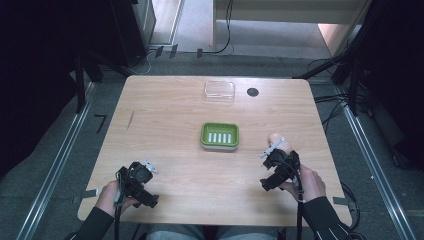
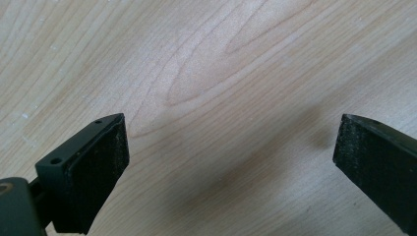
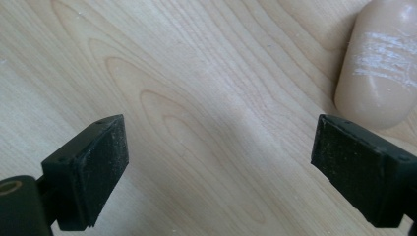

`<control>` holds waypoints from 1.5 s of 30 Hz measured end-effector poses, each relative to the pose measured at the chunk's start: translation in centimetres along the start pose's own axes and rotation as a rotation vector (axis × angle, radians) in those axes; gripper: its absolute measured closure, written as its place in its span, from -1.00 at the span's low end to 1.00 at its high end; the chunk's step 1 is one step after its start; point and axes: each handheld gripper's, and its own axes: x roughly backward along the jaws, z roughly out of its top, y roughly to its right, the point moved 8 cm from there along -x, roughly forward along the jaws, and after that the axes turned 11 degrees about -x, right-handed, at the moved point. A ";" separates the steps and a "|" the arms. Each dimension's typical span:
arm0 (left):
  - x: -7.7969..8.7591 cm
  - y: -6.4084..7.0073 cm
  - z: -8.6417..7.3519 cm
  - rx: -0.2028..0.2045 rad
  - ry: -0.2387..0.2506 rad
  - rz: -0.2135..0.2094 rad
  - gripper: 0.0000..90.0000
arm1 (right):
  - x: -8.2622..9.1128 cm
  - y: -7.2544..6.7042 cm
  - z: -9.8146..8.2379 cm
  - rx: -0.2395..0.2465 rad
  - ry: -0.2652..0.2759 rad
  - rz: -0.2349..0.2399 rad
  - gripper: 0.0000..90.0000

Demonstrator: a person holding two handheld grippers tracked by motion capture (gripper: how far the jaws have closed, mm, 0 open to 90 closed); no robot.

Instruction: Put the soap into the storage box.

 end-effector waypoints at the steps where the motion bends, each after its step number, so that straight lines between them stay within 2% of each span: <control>1: 0.0 0.0 0.0 -0.001 0.001 0.002 -0.98 | 0.0 0.1 0.1 0.001 0.001 -0.002 -0.83; 6: -0.1 -0.1 -0.3 0.001 -0.002 -0.002 -0.98 | 0.2 0.7 0.6 -0.011 0.010 -0.004 -0.83; 9: 0.0 -0.2 -0.3 0.004 0.001 0.003 -0.98 | 0.3 1.0 0.8 -0.036 0.013 -0.008 -0.82; 12: -0.1 -0.1 -0.1 -0.002 0.006 0.000 -0.98 | 0.2 1.5 1.0 -0.036 0.014 -0.011 -0.82; 15: -0.1 -0.3 -0.1 0.001 0.002 0.000 -0.98 | 0.1 1.9 1.1 -0.060 0.013 -0.012 -0.82; 29: -0.1 -0.1 0.1 -0.004 0.002 -0.001 -0.98 | 0.2 3.3 1.8 -0.084 0.015 -0.026 -0.82; 45: -0.1 -0.1 0.1 -0.008 0.002 -0.003 -0.98 | 0.0 6.2 3.3 -0.135 0.019 -0.020 -0.82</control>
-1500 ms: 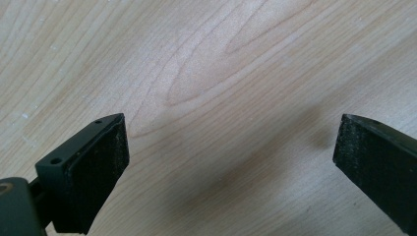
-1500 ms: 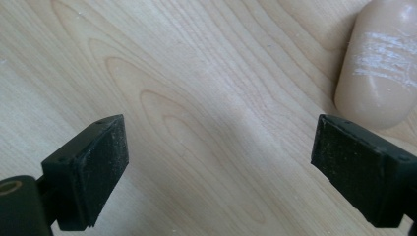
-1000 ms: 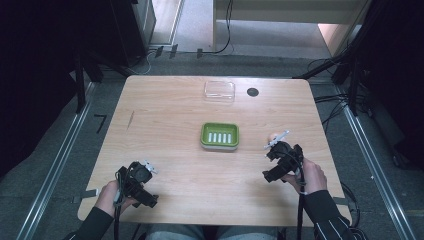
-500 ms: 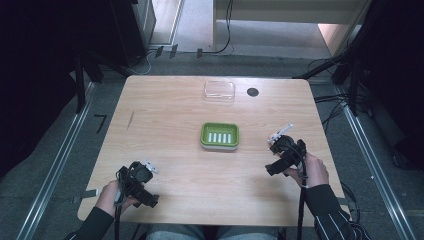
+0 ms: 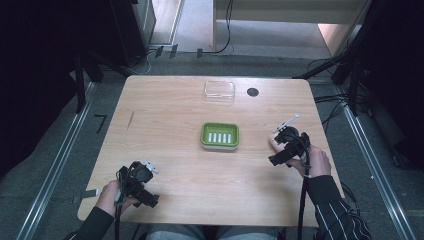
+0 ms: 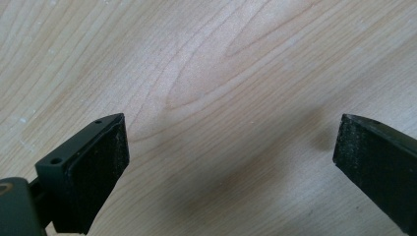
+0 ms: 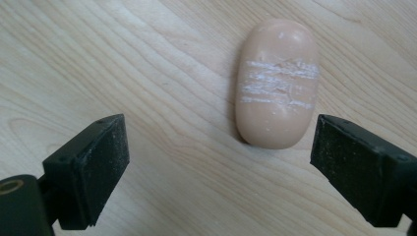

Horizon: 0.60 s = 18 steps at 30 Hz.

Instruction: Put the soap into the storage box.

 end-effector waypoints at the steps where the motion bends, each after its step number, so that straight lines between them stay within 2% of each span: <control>1: 0.0 0.0 0.0 0.002 0.000 0.000 -0.98 | -0.1 0.2 0.0 -0.011 -0.005 0.000 -0.82; 7: 0.0 0.0 0.0 0.000 0.001 -0.002 -0.98 | -0.7 1.5 0.4 -0.027 -0.016 -0.006 -0.81; 18: -0.1 0.0 0.0 0.000 0.003 -0.003 -0.98 | -1.8 2.6 1.0 -0.039 -0.032 0.003 -0.77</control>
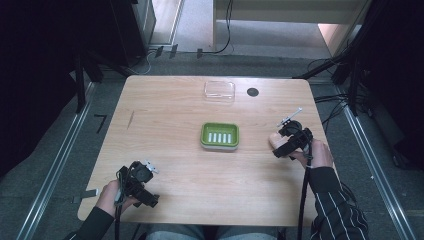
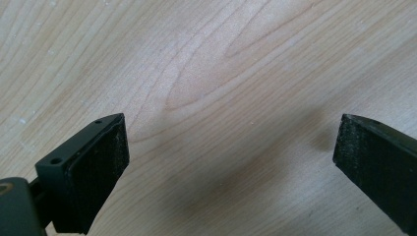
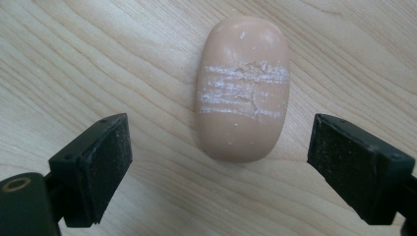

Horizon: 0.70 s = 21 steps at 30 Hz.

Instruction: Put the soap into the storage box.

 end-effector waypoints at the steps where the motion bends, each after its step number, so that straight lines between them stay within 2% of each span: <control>1: 0.0 0.0 0.0 0.000 -0.001 -0.001 -0.98 | -0.1 0.1 0.1 0.002 0.000 0.000 -0.77; 12: 0.0 0.0 0.0 0.003 0.000 0.000 -0.98 | -1.2 0.2 1.0 -0.010 -0.029 0.025 -0.77; 16: 0.0 0.0 0.0 0.004 0.000 0.000 -0.98 | -1.6 0.4 1.4 0.007 -0.036 0.023 -0.77; 21: 0.0 0.0 0.0 0.002 -0.002 0.002 -0.98 | -1.9 0.5 1.9 -0.011 -0.046 0.028 -0.76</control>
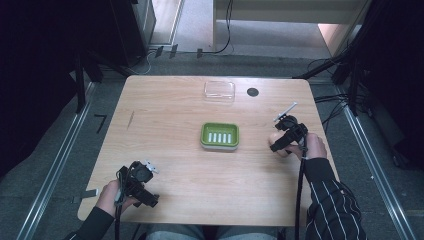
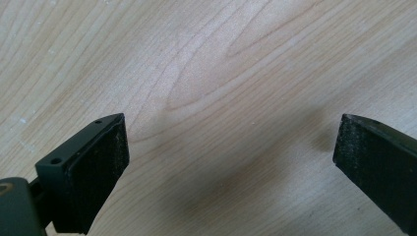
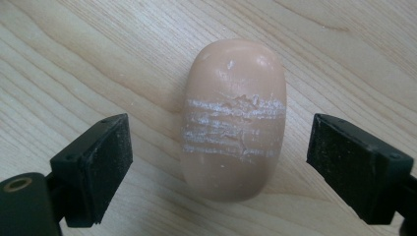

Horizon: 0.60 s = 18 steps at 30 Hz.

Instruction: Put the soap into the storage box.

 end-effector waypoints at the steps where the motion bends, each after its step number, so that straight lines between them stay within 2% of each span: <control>1: 0.0 0.0 0.0 0.003 0.000 -0.001 -0.98 | -0.1 0.1 0.1 0.000 0.000 0.000 -0.74; 7: 0.0 0.0 0.0 0.003 0.000 0.001 -0.98 | -0.6 0.4 0.2 -0.006 -0.026 0.010 -0.70; 12: 0.0 0.0 0.0 0.002 -0.001 0.001 -0.98 | -1.1 0.7 0.3 -0.009 -0.047 -0.001 -0.67; 18: -0.1 0.0 0.0 0.003 -0.001 -0.003 -0.98 | -1.7 0.7 0.5 -0.009 -0.065 0.008 -0.56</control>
